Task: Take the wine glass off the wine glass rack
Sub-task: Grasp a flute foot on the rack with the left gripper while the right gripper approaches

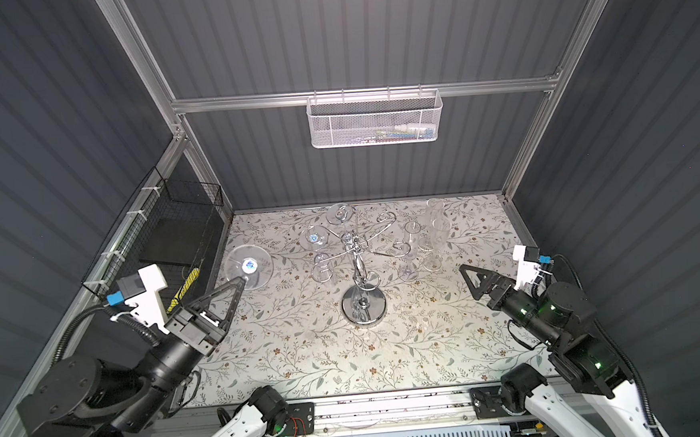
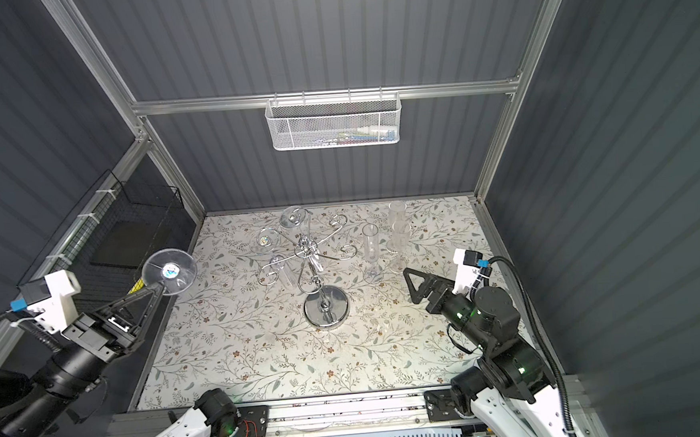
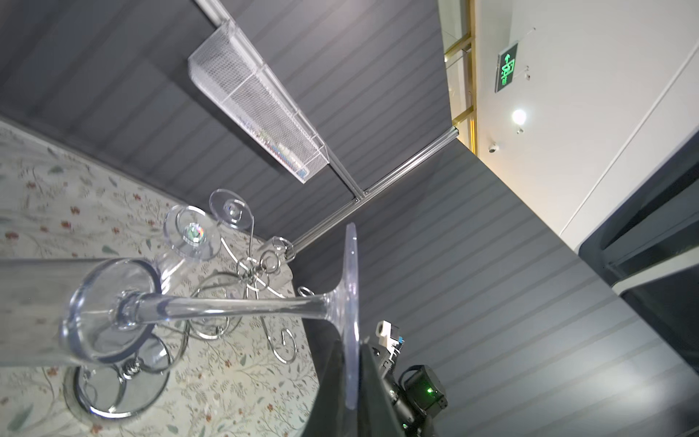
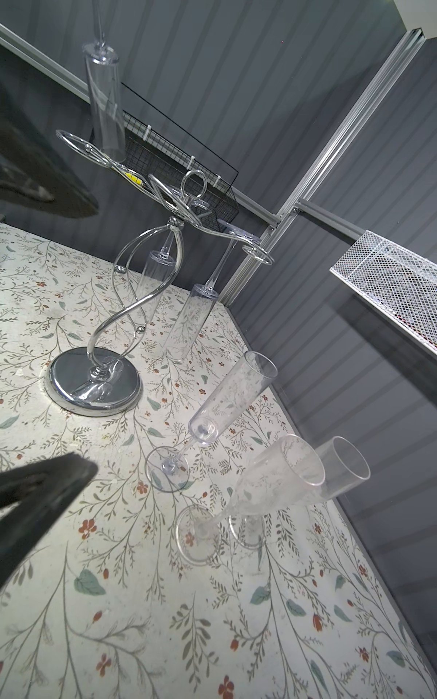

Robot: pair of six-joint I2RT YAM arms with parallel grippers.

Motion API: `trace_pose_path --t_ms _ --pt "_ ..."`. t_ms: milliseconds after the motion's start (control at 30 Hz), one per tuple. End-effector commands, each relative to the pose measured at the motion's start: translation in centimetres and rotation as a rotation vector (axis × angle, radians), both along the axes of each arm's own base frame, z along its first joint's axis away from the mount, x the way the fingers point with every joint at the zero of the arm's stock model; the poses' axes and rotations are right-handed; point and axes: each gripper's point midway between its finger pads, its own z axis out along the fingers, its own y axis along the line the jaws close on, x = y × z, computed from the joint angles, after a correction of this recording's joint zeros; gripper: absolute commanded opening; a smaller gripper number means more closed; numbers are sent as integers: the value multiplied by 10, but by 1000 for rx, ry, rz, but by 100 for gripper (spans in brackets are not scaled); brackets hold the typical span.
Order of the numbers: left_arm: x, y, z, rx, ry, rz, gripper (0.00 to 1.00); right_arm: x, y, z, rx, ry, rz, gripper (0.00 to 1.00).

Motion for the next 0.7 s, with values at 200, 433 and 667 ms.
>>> trace_pose_path --t_ms 200,433,667 --pt "39 -90 24 481 -349 -179 0 -7 4 30 -21 -72 44 99" --pt "54 -136 3 724 -563 -316 0 -10 27 79 34 -179 176 99" --pt "49 -164 -12 844 -812 -432 0 -16 55 132 83 -248 347 99"
